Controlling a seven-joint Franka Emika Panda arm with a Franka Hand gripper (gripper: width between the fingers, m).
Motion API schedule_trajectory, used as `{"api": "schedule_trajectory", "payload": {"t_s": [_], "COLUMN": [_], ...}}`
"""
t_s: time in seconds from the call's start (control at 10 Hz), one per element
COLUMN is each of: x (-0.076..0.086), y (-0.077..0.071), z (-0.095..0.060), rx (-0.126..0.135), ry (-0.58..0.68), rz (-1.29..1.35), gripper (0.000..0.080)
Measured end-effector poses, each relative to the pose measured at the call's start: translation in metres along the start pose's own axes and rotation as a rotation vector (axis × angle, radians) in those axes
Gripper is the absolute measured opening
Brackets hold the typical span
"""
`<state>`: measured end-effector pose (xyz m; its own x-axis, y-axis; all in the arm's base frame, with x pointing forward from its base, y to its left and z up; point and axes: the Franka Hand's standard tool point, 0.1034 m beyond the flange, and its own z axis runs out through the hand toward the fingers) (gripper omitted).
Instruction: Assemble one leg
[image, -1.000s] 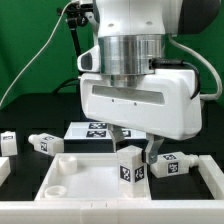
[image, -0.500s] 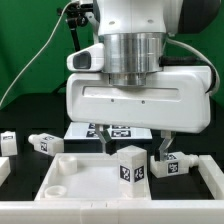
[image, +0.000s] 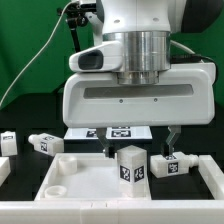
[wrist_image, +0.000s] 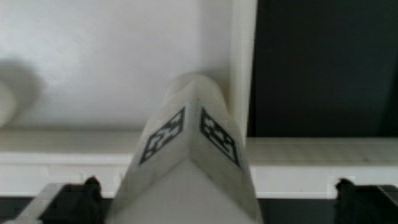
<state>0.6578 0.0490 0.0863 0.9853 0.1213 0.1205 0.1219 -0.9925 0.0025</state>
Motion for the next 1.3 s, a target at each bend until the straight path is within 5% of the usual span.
{"api": "schedule_trajectory", "payload": {"t_s": [0.7, 0.8, 0.9, 1.0, 1.3], "x": [-0.0001, -0.0002, -0.0002, -0.0002, -0.0001], "y": [0.0097, 0.0093, 0.0095, 0.0096, 0.0094], "z": [0.0011, 0.0012, 0.0012, 0.0012, 0.0012], "rx": [-0.026, -0.026, -0.026, -0.025, -0.025], "ry": [0.005, 0.005, 0.005, 0.005, 0.005], "rz": [-0.453, -0.439, -0.438, -0.428, -0.407], "gripper": [0.0649, 0.0539, 0.0539, 0.0349, 0.0282]}}
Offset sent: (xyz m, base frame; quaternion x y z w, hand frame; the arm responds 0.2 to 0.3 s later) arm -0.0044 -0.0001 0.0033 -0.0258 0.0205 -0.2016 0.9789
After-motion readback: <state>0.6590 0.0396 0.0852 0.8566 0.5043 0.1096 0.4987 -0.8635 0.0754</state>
